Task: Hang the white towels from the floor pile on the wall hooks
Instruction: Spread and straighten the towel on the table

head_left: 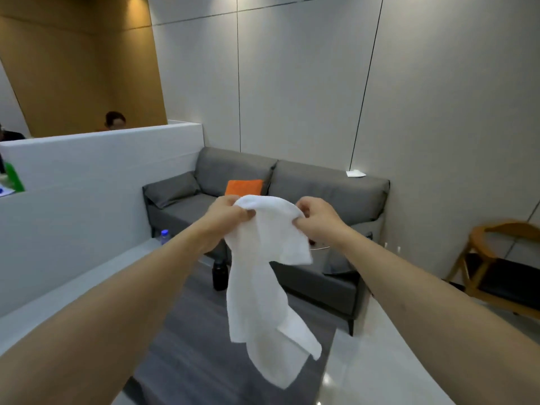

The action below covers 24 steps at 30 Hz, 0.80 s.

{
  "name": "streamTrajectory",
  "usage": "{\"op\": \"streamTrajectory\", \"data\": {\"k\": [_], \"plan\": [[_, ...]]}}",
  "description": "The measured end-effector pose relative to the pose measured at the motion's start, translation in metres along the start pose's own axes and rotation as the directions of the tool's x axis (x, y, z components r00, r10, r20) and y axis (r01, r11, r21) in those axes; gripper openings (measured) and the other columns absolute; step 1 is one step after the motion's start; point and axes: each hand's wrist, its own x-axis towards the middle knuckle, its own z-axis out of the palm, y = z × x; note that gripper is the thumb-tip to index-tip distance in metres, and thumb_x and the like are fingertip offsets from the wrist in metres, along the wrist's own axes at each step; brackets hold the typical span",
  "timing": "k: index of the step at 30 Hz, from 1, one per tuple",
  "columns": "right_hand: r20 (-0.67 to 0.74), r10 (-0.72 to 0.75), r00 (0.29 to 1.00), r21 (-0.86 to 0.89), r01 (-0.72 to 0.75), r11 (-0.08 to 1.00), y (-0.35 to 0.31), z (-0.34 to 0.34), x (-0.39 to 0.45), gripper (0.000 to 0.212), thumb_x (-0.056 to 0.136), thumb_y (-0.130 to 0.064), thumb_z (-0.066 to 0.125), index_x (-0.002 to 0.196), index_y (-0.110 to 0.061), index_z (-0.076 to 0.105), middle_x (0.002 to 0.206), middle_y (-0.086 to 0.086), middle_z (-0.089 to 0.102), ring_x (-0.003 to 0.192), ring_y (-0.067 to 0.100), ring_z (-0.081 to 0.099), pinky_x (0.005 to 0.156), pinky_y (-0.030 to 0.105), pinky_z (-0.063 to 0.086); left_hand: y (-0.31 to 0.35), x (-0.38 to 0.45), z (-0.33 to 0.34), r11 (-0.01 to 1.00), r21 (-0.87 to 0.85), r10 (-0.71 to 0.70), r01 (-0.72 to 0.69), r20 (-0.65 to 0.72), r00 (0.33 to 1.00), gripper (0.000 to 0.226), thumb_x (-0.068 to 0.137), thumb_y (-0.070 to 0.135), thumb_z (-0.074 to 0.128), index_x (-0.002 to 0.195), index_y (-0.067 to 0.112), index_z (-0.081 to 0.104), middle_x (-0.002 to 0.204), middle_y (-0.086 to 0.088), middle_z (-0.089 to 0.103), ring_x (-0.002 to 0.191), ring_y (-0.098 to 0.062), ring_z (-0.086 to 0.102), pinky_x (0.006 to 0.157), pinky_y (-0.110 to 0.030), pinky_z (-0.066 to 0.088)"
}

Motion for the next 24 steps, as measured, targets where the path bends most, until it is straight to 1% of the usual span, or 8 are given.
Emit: {"op": "streamTrajectory", "data": {"k": [3,7,10,13,17,19,21,24], "plan": [[-0.080,-0.040,0.996,0.278,0.061,0.959,-0.018,0.002,0.031,0.007,0.082,-0.014,0.062,0.083,-0.019,0.067,0.083,0.001,0.068,0.080,0.018,0.063,0.068,0.029,0.050,-0.004,0.023,0.015,0.995,0.098,0.021,-0.036,0.145,0.989,0.033,0.078,0.009,0.069,0.109,0.019,0.065,0.105,-0.008,0.069,0.096,-0.024,0.067,0.082,-0.042,0.057],[-0.009,-0.146,0.989,0.262,0.144,0.954,-0.022,0.017,0.056,0.009,0.068,-0.026,0.074,0.077,-0.029,0.072,0.079,-0.009,0.069,0.079,0.009,0.066,0.066,0.031,0.059,-0.010,0.044,0.041,0.998,0.050,0.026,-0.039,0.235,0.972,0.031,0.078,0.015,0.071,0.103,0.033,0.067,0.093,0.006,0.074,0.088,-0.010,0.071,0.070,-0.026,0.057],[-0.053,-0.138,0.989,0.230,0.147,0.962,0.003,0.025,0.080,0.016,0.067,-0.034,0.078,0.079,-0.030,0.070,0.081,-0.010,0.068,0.079,0.008,0.065,0.067,0.031,0.058,-0.015,0.058,0.047,0.999,0.051,-0.021,0.012,0.174,0.984,0.020,0.082,0.019,0.071,0.100,0.026,0.071,0.093,0.004,0.074,0.089,-0.012,0.071,0.072,-0.027,0.056],[0.063,-0.081,0.995,0.443,0.045,0.896,0.031,0.027,0.106,0.031,0.069,-0.044,0.082,0.091,-0.025,0.071,0.089,-0.005,0.071,0.083,0.010,0.068,0.070,0.030,0.058,-0.014,0.071,0.047,0.999,-0.007,-0.037,0.037,0.055,0.998,0.017,0.085,0.019,0.066,0.098,0.026,0.074,0.094,0.003,0.075,0.092,-0.015,0.071,0.073,-0.029,0.056],[0.337,-0.215,0.916,0.662,-0.069,0.746,0.058,0.035,0.134,0.026,0.077,-0.025,0.083,0.097,-0.012,0.072,0.083,0.002,0.073,0.077,0.014,0.069,0.069,0.030,0.055,0.000,0.081,0.048,0.983,-0.153,-0.125,0.099,-0.173,0.977,0.018,0.092,0.017,0.057,0.101,0.021,0.072,0.099,-0.005,0.075,0.095,-0.023,0.070,0.077,-0.039,0.057],[0.346,-0.252,0.904,0.708,-0.075,0.702,0.057,0.039,0.145,0.016,0.083,-0.015,0.077,0.096,-0.007,0.071,0.081,0.004,0.073,0.078,0.020,0.068,0.069,0.033,0.054,0.008,0.083,0.051,0.972,-0.189,-0.178,0.137,-0.218,0.960,0.020,0.094,0.016,0.055,0.106,0.021,0.070,0.106,-0.009,0.073,0.100,-0.028,0.069,0.079,-0.043,0.055],[0.340,-0.296,0.892,0.767,-0.081,0.636,0.050,0.039,0.154,0.004,0.093,-0.010,0.065,0.090,-0.010,0.068,0.072,-0.002,0.074,0.071,0.019,0.070,0.060,0.028,0.057,0.017,0.083,0.054,0.967,-0.179,-0.220,0.181,-0.230,0.948,0.026,0.092,0.016,0.059,0.117,0.015,0.066,0.112,-0.014,0.070,0.104,-0.032,0.067,0.086,-0.048,0.054],[0.323,-0.368,0.872,0.753,-0.002,0.658,0.034,0.036,0.163,0.018,0.098,-0.013,0.056,0.090,-0.002,0.067,0.074,0.002,0.070,0.068,0.014,0.065,0.062,0.028,0.051,0.031,0.080,0.063,0.974,-0.054,-0.228,0.221,-0.255,0.940,0.031,0.090,0.028,0.065,0.116,0.012,0.065,0.110,-0.014,0.070,0.102,-0.030,0.067,0.093,-0.048,0.053]]}}
